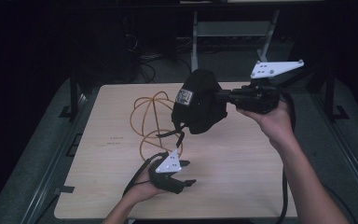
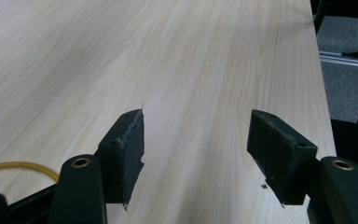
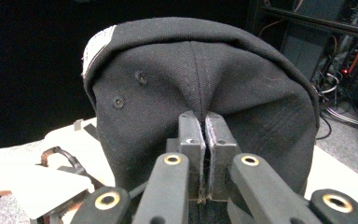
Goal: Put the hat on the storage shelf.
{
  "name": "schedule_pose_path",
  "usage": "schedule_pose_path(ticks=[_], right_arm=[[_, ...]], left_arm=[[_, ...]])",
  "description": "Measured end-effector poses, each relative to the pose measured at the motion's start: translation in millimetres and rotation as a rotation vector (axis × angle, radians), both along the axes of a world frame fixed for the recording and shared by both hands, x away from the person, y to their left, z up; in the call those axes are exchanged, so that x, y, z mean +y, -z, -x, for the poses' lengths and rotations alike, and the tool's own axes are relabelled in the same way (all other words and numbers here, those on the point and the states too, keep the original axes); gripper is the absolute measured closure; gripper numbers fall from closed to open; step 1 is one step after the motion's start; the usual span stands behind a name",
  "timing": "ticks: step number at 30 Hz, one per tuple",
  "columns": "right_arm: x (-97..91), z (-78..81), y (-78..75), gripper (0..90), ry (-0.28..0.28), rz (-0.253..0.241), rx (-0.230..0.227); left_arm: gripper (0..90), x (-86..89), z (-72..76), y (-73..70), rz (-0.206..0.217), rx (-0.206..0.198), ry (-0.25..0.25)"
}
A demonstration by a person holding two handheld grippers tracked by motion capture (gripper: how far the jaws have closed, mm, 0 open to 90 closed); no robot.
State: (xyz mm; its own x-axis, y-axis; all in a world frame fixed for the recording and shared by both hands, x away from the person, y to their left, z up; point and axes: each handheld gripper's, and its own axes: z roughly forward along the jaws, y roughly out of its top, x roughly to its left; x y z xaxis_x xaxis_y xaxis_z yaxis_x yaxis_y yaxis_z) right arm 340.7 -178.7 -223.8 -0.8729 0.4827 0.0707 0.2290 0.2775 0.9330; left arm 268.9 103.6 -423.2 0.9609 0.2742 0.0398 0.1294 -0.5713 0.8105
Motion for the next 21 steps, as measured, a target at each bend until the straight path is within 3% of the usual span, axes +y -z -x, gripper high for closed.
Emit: schedule_pose_path(ticks=[8, 15, 21], right_arm=[[22.8, -7.2, -9.7, 87.2, -0.032, 0.026, -0.009], [54.9, -13.3, -26.3, 87.2, -0.081, 0.069, -0.031], [70.5, -18.8, -32.7, 87.2, -0.102, 0.100, -0.035]], left_arm=[[36.3, 0.6, -1.0, -0.3, -0.002, -0.015, 0.005], [36.3, -5.4, 3.4, 0.5, 0.002, -0.021, 0.047], [36.3, -11.8, 5.9, 0.9, 0.000, -0.024, 0.063]])
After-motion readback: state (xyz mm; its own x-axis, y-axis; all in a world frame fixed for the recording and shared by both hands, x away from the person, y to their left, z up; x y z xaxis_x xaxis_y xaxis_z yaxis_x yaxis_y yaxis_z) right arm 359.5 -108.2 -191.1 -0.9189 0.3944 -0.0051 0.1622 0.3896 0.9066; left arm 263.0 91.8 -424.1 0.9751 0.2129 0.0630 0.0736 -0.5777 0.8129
